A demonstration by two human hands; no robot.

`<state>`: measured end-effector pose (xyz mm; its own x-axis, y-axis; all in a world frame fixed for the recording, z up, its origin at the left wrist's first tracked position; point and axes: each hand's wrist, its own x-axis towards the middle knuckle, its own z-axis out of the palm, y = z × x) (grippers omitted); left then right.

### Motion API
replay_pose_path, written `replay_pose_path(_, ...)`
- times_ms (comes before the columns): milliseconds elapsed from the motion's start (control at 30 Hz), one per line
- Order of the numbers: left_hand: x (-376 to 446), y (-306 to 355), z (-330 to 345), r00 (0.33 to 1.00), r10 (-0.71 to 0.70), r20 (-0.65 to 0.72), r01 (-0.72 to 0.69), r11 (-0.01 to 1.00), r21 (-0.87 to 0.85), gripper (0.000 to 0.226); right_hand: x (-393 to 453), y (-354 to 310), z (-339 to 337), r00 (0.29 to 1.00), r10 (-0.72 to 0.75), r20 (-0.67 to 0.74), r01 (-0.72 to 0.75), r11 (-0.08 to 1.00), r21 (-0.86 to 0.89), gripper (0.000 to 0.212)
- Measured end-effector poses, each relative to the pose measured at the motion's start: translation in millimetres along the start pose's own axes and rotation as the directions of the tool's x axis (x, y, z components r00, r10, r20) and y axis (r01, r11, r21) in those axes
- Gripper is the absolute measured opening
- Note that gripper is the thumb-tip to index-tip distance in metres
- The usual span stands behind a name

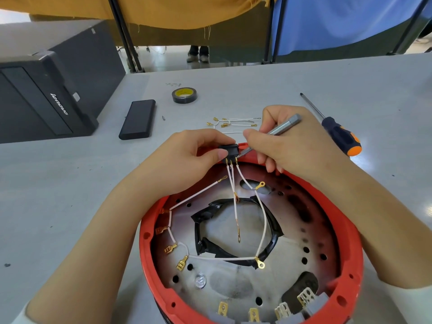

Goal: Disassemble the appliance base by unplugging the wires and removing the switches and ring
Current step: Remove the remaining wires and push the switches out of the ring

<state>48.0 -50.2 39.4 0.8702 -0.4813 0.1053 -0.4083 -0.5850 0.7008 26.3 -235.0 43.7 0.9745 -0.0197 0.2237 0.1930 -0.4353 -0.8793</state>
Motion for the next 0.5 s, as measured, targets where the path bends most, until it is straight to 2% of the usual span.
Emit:
replay_pose_path(233,-0.4,0.4,1.4,1.000,0.002,0.007,-0.002,1.000,0.004,0.025,-1.0,0.5,0.0,1.000,-0.020,-0.009,0.020,1.000,0.010,0.033)
replay_pose_path(500,0.9,0.6,1.4,1.000,-0.005,0.006,0.005,1.000,-0.017,0.024,4.0,2.1,-2.5,0.998,0.026,0.060,-0.029,0.998,0.048,0.033)
